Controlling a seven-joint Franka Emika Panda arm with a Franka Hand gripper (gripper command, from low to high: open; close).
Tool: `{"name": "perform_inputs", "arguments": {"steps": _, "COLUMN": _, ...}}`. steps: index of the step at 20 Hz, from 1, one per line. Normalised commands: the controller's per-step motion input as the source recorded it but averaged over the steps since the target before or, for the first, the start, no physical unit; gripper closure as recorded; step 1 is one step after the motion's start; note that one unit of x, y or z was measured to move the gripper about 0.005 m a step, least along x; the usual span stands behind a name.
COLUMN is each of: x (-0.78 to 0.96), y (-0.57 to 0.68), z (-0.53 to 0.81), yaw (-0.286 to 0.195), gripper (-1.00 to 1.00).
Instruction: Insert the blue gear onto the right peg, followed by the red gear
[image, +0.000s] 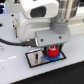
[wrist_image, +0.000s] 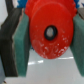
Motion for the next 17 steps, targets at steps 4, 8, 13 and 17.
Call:
{"name": "perform_inputs", "arguments": {"steps": 4, "x": 0.07, "y": -0.01, "z": -0.07, "yaw": 0.0, "gripper": -1.0}}
{"name": "perform_inputs", "arguments": {"steps": 8, "x": 0.01, "y": 0.05, "z": 0.25, "yaw": 0.0, "gripper": -1.0}}
{"name": "perform_inputs", "arguments": {"steps": 13, "x": 0.0, "y": 0.11, "z": 0.53, "yaw": 0.0, "gripper": -1.0}}
{"name": "perform_inputs", "arguments": {"steps": 17, "x": -0.01, "y": 0.02, "z": 0.39, "yaw": 0.0, "gripper": -1.0}}
